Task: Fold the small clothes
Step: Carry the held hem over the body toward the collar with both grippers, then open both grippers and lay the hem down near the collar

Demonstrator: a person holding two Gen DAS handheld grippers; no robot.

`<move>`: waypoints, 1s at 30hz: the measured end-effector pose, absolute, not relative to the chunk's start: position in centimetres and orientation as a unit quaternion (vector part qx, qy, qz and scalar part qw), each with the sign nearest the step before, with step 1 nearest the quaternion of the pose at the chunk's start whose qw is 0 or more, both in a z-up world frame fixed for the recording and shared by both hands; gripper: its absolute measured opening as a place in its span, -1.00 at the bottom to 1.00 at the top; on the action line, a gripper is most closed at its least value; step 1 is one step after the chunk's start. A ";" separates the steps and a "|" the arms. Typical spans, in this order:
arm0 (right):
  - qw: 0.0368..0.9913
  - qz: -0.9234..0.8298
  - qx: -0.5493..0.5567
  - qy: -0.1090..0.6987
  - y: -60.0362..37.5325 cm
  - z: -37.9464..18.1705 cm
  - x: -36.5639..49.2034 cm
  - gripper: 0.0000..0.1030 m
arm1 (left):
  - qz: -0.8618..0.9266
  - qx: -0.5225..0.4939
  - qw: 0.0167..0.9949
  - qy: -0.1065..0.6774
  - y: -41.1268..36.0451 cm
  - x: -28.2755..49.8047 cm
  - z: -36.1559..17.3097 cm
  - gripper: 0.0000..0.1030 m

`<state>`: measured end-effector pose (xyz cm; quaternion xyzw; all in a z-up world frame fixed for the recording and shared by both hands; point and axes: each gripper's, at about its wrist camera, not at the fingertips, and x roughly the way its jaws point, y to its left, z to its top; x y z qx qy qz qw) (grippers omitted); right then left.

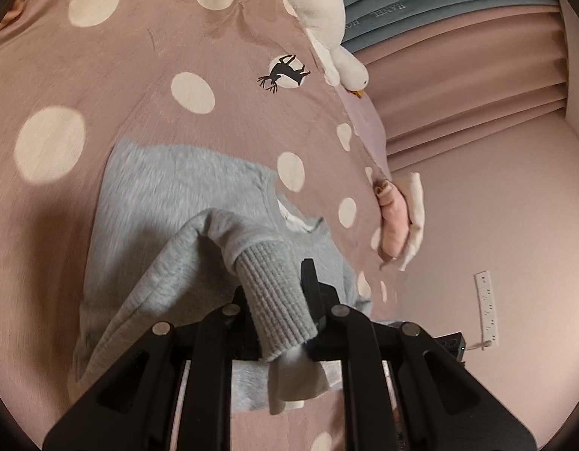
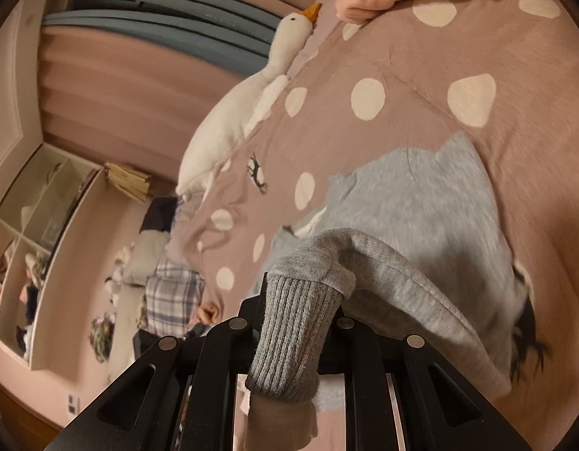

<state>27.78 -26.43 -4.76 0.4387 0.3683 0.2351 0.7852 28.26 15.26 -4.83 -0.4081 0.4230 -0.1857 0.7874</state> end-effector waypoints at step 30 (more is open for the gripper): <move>0.751 0.159 0.534 0.354 -31.3 -7.8 33.8 0.17 | -0.066 -0.429 0.802 0.412 19.5 36.7 -6.8 0.39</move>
